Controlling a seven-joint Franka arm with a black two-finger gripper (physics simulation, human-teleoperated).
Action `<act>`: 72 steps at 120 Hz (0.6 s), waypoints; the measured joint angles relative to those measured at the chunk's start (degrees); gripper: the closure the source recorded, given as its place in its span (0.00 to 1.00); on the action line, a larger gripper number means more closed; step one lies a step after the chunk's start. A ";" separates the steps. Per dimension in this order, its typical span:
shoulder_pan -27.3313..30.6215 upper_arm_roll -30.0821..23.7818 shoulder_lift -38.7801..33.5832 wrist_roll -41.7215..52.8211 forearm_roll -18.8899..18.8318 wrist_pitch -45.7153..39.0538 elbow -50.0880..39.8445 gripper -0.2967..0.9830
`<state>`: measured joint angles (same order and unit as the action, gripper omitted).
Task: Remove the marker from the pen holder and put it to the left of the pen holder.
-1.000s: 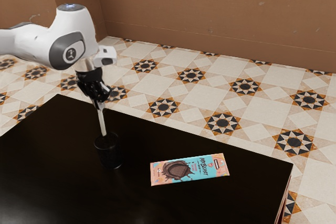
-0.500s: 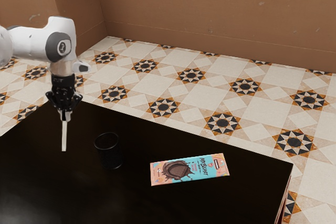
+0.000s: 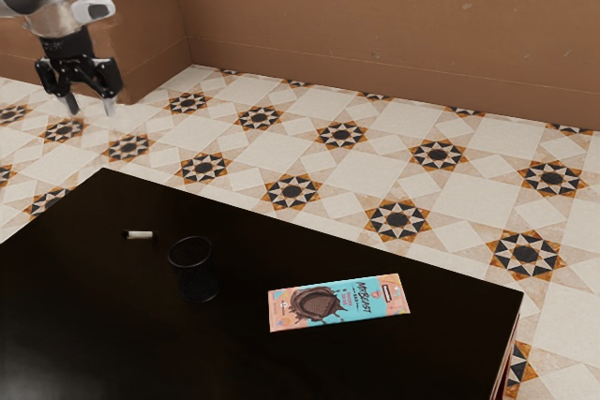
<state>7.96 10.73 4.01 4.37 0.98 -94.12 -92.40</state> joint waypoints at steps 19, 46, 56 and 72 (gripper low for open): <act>-4.57 0.68 -10.86 -1.20 -3.50 -0.60 -0.04 0.29; -14.57 0.20 -13.18 -5.25 -8.12 3.64 1.34 0.25; -14.70 0.18 -13.33 -6.52 -8.65 4.88 1.46 0.25; -14.94 0.17 -12.96 -8.24 -9.07 6.72 2.27 0.24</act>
<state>-6.99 10.90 -8.95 -3.87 -8.10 -87.39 -90.13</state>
